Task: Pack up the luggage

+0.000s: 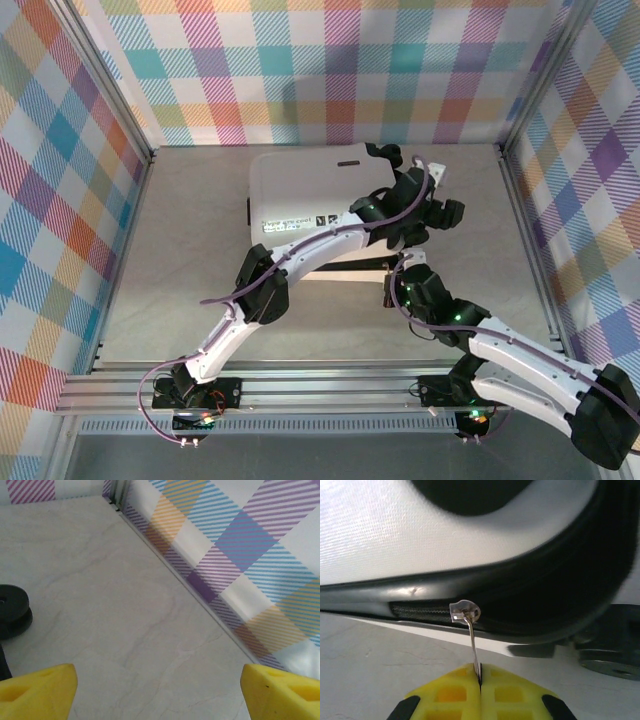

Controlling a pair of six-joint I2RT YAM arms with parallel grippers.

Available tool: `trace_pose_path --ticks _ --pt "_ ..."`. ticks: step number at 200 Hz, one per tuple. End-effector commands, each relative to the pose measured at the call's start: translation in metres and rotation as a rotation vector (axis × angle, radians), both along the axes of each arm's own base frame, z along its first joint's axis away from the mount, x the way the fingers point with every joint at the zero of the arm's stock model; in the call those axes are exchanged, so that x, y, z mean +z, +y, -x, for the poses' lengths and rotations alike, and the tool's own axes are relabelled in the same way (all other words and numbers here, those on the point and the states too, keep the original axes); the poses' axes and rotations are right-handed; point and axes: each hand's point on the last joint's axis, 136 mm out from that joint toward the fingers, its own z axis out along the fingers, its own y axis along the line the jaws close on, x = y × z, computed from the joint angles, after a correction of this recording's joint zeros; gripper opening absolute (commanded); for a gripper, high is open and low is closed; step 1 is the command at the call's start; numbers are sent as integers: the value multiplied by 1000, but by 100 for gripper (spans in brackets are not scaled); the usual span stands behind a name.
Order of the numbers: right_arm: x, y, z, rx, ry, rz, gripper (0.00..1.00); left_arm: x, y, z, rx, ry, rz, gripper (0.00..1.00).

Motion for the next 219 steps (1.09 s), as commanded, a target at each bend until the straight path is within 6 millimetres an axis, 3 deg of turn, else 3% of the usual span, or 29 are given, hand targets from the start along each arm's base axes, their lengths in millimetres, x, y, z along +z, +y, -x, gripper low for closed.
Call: trace_pose_path --ticks 1,69,107,163,200,219 --pt "-3 -50 -4 -205 6 171 0 -29 45 -13 146 48 -157 84" --pt "-4 -79 -17 -355 28 245 0 -33 63 -5 125 69 -166 83" --pt "-7 -38 -17 -130 -65 143 0 -24 85 -5 122 70 -160 82" --pt "-10 17 4 131 -168 115 0 -24 123 21 61 67 -227 81" --pt "-3 38 12 202 -222 124 0 -27 153 41 40 73 -282 81" --pt "-5 29 7 133 -230 166 0 -20 171 45 55 70 -286 81"
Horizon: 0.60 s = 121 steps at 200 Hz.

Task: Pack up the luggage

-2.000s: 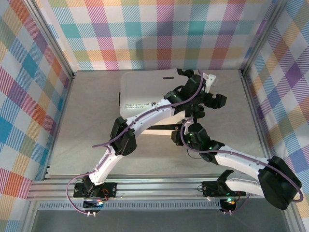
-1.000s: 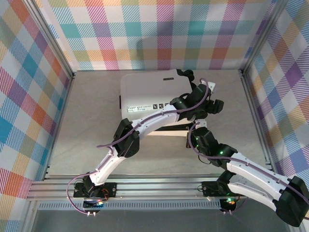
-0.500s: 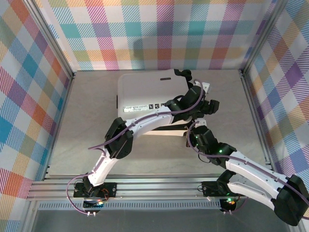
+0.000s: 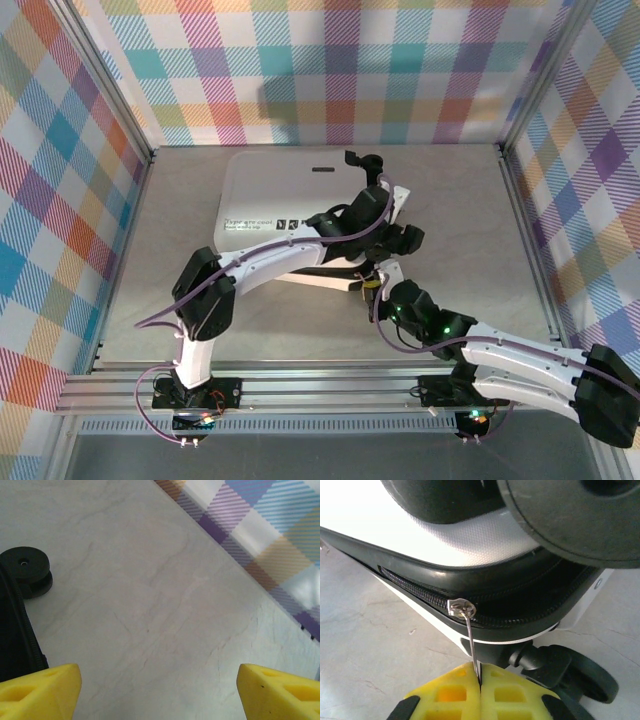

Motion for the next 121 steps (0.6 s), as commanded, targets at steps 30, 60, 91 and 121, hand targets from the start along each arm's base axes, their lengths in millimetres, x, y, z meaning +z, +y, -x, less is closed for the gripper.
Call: trace_pose_path --ticks 30,60,91,121 --pt "-8 -62 -24 -352 -68 143 0 23 106 -22 210 -12 -111 82" --pt "-5 -61 -25 -336 -88 137 0 58 135 -25 284 -59 -63 86" --pt "-1 -49 -25 -264 -129 125 0 80 166 -23 373 -105 -75 89" --pt "-2 -34 -18 -176 -111 83 0 79 215 -19 530 -126 -127 90"
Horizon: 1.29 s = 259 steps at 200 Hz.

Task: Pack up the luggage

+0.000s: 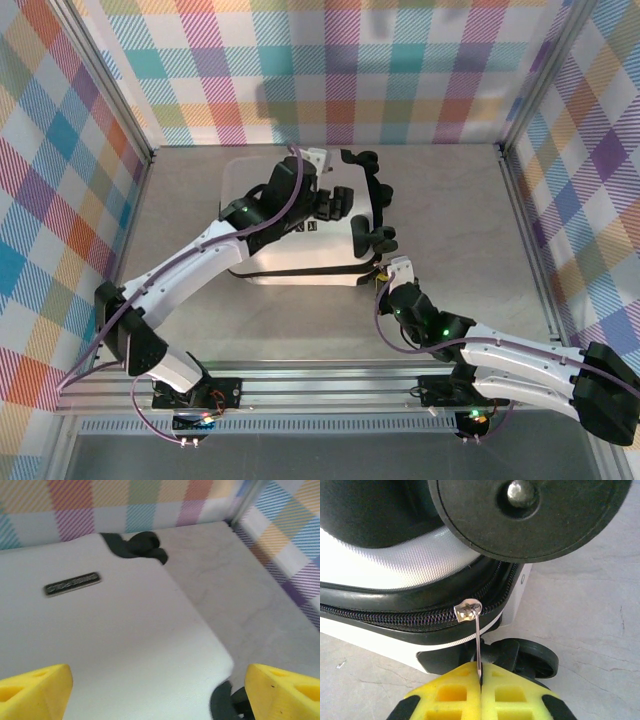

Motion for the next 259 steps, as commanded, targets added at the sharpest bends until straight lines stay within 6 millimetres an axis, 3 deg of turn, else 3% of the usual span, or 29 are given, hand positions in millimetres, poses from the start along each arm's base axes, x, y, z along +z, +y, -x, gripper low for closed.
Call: trace_pose_path --ticks 1,21,46,86,111,134,157,197,227,259 --pt "-4 3 3 40 -3 7 0 -14 46 9 153 21 -84 90" --pt "-6 7 7 62 1 -1 0 -10 78 14 238 7 -98 93" --pt "-6 9 9 74 5 8 0 -10 133 14 404 8 -172 98" --pt "-5 10 10 86 4 11 0 -40 196 -13 522 153 -92 100" --pt "-3 9 12 94 6 8 0 -61 224 -28 594 211 -74 100" --pt "-1 11 16 115 5 1 0 -74 229 -41 593 249 -42 100" --pt "3 21 20 147 -7 7 0 -67 216 -49 533 243 -15 97" --pt "6 54 30 220 -42 57 0 -21 171 -45 392 141 12 95" --pt "7 68 34 246 -42 34 0 16 103 -27 213 52 49 95" --pt "9 53 33 198 -50 38 0 32 -5 0 -80 40 134 95"
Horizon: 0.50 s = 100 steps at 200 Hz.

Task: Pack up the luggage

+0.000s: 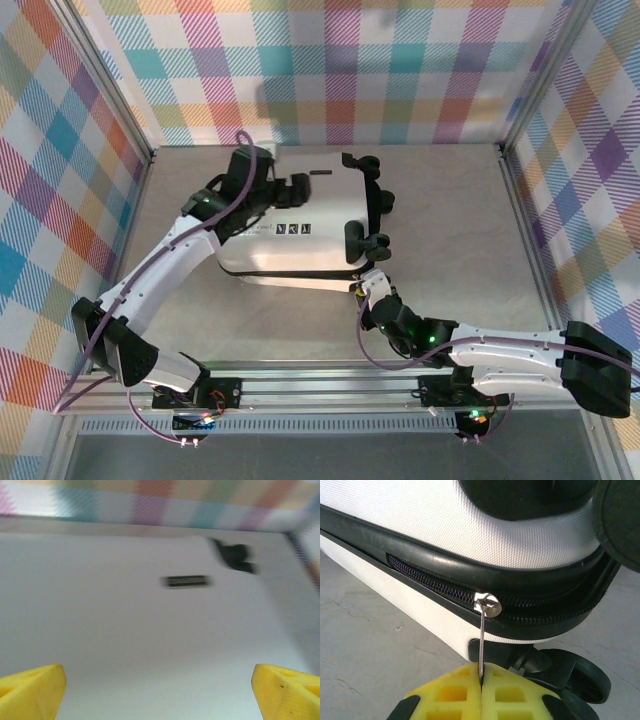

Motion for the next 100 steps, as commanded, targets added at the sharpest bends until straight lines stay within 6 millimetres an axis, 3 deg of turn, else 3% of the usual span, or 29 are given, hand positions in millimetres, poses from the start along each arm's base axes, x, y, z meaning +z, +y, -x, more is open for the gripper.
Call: trace_pose_path --ticks 1,22,56,75,100 --pt "16 0 0 -8 -26 -43 0 27 -72 16 -206 -61 89 95" --pt "19 -10 3 -21 -27 -55 0 25 -141 36 -376 -43 119 95" --pt "17 -17 6 -30 -17 -70 0 4 -221 61 -553 40 153 94" --pt "16 -18 6 -32 -13 -71 0 -13 -246 67 -592 82 131 93" --pt "18 -22 3 -55 -32 -77 0 -29 -258 71 -601 129 142 93"
